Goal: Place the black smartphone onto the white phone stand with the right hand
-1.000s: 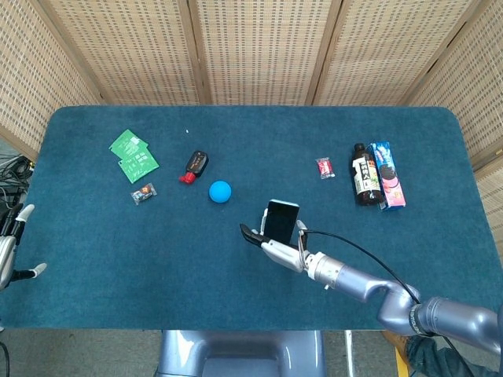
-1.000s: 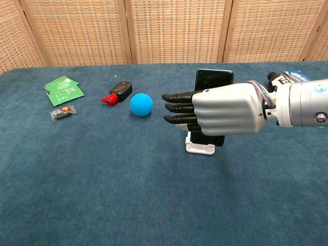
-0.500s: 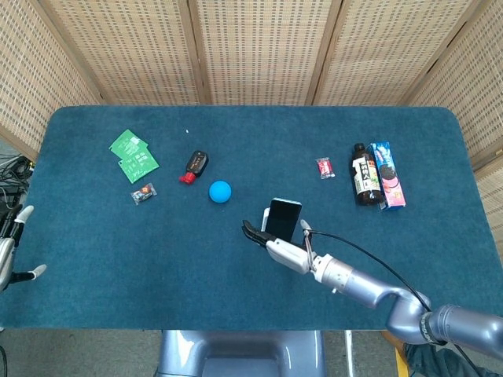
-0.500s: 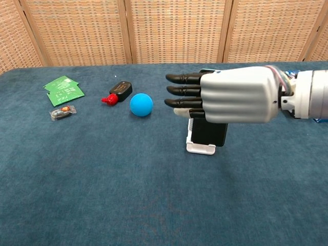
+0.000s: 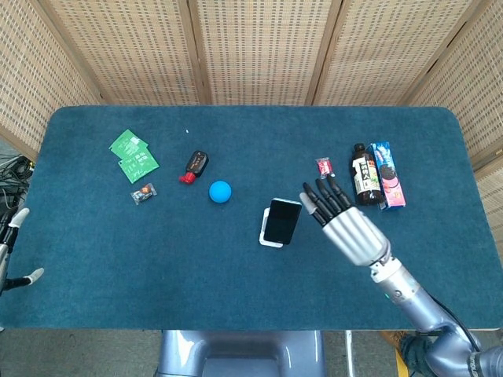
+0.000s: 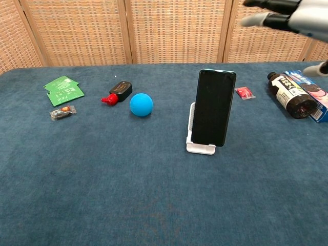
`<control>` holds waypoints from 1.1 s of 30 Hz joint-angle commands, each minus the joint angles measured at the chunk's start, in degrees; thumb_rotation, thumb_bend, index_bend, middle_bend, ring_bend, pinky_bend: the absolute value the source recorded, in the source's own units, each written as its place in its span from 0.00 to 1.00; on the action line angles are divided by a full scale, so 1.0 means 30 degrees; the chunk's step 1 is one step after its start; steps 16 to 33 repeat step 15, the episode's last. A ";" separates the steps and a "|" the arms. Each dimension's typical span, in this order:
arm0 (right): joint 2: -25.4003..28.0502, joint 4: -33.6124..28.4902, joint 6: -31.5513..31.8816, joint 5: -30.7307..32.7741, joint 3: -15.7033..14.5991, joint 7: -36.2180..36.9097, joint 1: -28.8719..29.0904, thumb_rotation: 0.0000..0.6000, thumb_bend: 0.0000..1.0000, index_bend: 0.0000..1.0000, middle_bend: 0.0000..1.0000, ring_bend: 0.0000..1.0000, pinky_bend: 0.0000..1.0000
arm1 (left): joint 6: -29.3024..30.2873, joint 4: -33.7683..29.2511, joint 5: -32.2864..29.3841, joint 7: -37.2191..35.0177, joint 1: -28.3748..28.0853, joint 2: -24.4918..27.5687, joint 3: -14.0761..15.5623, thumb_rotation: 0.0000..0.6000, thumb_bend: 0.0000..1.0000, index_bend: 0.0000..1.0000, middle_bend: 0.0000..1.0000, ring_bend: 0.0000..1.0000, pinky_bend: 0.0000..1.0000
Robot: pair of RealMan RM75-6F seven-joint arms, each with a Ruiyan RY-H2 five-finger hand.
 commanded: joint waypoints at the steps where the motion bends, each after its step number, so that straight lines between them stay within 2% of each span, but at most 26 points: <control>1: 0.0954 -0.1241 0.3348 0.2021 -0.0753 0.5724 -0.3242 1.00 0.00 0.03 0.00 0.00 0.00 | 0.0414 -0.0098 0.0357 -0.0195 0.0260 -0.0009 0.0158 1.00 0.00 0.00 0.00 0.00 0.00; 9: 0.0717 -0.0354 0.4836 0.2635 -0.1782 0.9114 -0.5316 1.00 0.00 0.00 0.00 0.00 0.00 | 0.0983 -0.0339 0.0916 -0.0287 0.0634 -0.0069 0.0422 1.00 0.00 0.00 0.00 0.00 0.00; 15: -0.0338 0.0828 0.5581 0.2945 -0.2530 1.1199 -0.6715 1.00 0.00 0.00 0.00 0.00 0.00 | 0.1263 -0.0750 0.1226 -0.0070 0.0851 -0.0145 0.0590 1.00 0.00 0.00 0.00 0.00 0.00; 33: -0.0338 0.0828 0.5581 0.2945 -0.2530 1.1199 -0.6715 1.00 0.00 0.00 0.00 0.00 0.00 | 0.1263 -0.0750 0.1226 -0.0070 0.0851 -0.0145 0.0590 1.00 0.00 0.00 0.00 0.00 0.00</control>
